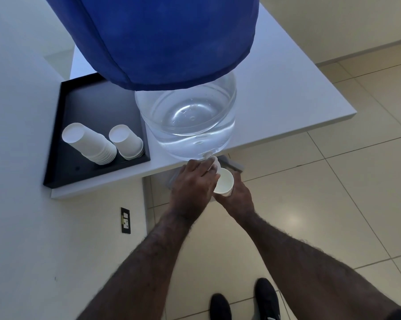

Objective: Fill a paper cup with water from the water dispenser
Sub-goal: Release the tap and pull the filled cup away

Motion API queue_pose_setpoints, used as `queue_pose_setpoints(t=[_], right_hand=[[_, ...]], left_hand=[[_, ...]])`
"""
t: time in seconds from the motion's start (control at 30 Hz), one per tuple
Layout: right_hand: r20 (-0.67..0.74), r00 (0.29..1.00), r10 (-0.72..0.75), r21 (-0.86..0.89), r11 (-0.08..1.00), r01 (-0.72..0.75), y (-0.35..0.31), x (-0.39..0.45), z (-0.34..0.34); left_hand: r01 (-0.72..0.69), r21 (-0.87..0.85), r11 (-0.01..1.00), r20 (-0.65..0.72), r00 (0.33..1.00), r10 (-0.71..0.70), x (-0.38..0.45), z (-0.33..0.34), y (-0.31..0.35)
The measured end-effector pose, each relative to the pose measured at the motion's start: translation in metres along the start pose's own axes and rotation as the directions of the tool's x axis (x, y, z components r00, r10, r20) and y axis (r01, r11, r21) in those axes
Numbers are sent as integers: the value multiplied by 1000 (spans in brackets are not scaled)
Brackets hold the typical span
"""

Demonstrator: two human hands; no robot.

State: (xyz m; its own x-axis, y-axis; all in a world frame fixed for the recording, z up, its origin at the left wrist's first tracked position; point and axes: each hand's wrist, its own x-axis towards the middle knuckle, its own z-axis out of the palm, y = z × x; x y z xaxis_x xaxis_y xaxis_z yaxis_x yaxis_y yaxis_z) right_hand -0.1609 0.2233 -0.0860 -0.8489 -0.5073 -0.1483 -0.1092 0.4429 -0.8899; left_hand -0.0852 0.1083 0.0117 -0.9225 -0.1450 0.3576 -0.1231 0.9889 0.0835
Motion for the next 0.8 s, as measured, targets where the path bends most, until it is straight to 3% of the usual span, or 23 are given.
queue_pose_setpoints(t=[0.33,0.63,0.8], right_hand=[[-117,993,15,-9,1000,-16,17,-8,-36],[-280,956,-87,29,995,99,-39,24,-73],[-319,937,-141,7,988,151,-66,54,-90]], left_hand=[[61,-27,998,-53,997,-63,-3,1,6],[186,-194,963,-115,971,-211,4,1,10],[210,-152,966,-54,974,-220,10,-7,5]])
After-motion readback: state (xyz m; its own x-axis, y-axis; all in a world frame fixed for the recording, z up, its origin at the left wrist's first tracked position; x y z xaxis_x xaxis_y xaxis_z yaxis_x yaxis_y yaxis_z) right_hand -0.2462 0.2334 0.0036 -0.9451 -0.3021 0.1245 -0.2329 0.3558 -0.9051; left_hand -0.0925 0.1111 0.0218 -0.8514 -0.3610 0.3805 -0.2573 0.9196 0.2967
